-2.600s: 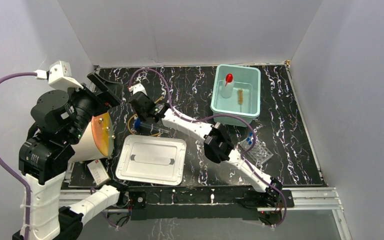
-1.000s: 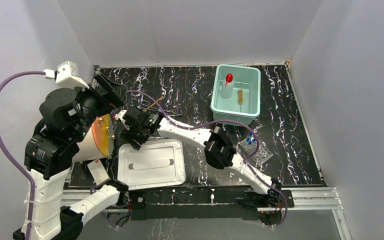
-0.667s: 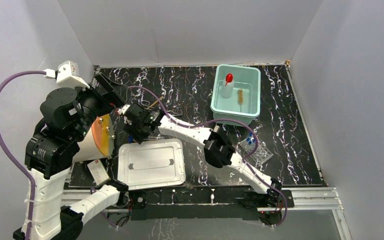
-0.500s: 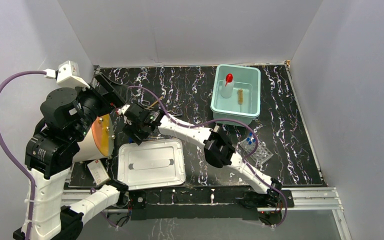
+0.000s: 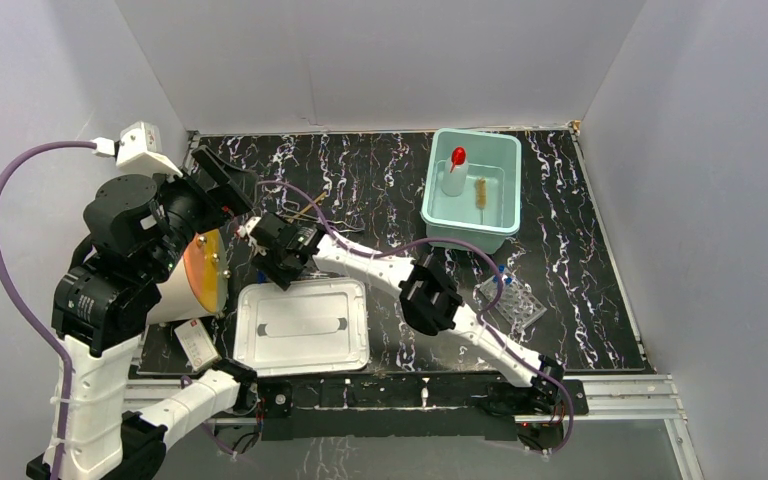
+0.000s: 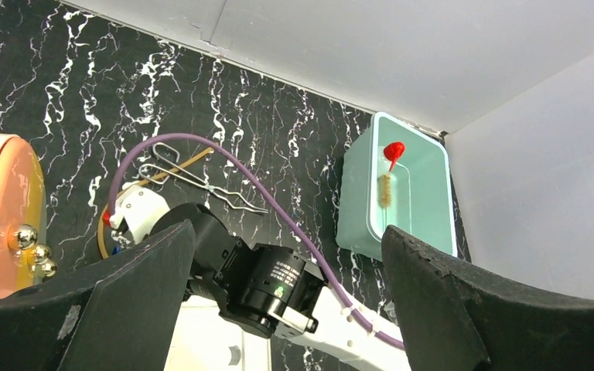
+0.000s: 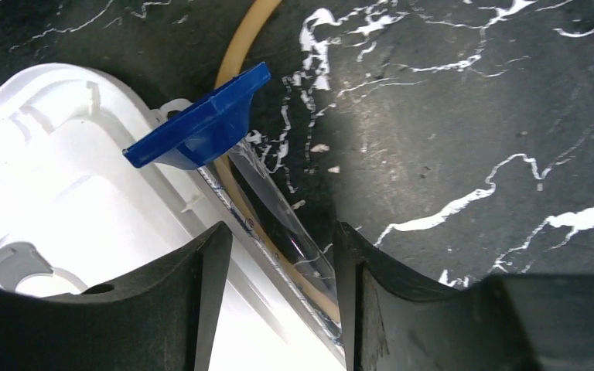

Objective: Organize the chemistry lab equipment

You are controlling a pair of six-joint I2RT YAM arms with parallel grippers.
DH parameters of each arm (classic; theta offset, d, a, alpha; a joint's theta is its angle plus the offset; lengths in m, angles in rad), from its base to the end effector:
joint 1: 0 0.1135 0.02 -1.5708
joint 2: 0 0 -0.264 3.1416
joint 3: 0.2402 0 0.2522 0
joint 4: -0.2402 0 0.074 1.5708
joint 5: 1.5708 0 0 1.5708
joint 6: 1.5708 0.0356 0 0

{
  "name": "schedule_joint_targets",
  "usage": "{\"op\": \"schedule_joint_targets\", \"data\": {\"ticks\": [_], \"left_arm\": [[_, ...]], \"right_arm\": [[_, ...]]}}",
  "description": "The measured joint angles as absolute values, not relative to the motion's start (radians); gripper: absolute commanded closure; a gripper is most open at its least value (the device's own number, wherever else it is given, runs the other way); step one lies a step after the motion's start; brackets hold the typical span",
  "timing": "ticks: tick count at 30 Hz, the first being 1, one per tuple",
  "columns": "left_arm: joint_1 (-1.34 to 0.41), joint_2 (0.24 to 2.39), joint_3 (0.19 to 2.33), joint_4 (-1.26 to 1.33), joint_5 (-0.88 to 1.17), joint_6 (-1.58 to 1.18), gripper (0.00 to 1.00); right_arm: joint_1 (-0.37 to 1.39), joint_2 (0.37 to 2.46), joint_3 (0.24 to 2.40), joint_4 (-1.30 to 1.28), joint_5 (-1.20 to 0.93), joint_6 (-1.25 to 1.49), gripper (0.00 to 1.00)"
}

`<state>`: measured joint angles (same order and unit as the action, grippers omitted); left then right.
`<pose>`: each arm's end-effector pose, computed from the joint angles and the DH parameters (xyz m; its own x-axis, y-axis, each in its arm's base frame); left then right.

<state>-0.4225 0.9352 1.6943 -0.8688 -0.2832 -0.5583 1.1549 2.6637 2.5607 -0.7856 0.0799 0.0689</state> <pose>0.1019 -0.0349 0.5262 -0.1591 -0.4862 -0.8593 0.0662 0.8631 -0.5006 0.2342 0.5233 0.1844 -0.3742 -0.6774 -0.6333 -0.8678 0.4966 -0.0184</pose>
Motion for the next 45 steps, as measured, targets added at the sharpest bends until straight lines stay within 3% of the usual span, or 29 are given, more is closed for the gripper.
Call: {"op": "schedule_joint_targets", "data": {"ticks": [20,30,45], "left_arm": [[-0.422,0.941,1.668,-0.868,-0.276,-0.558,0.10],[-0.422,0.943,1.657,-0.861,-0.273,-0.558,0.10],[-0.422,0.945,1.631,-0.861,-0.273,-0.558,0.10]], "right_arm": [[1.079,2.664,2.566,-0.765,-0.045,0.081,0.31],[1.044,2.664,2.566,-0.740,-0.059,0.133,0.45],[1.032,2.678,2.598,-0.758,-0.021,0.147,0.47]]}}
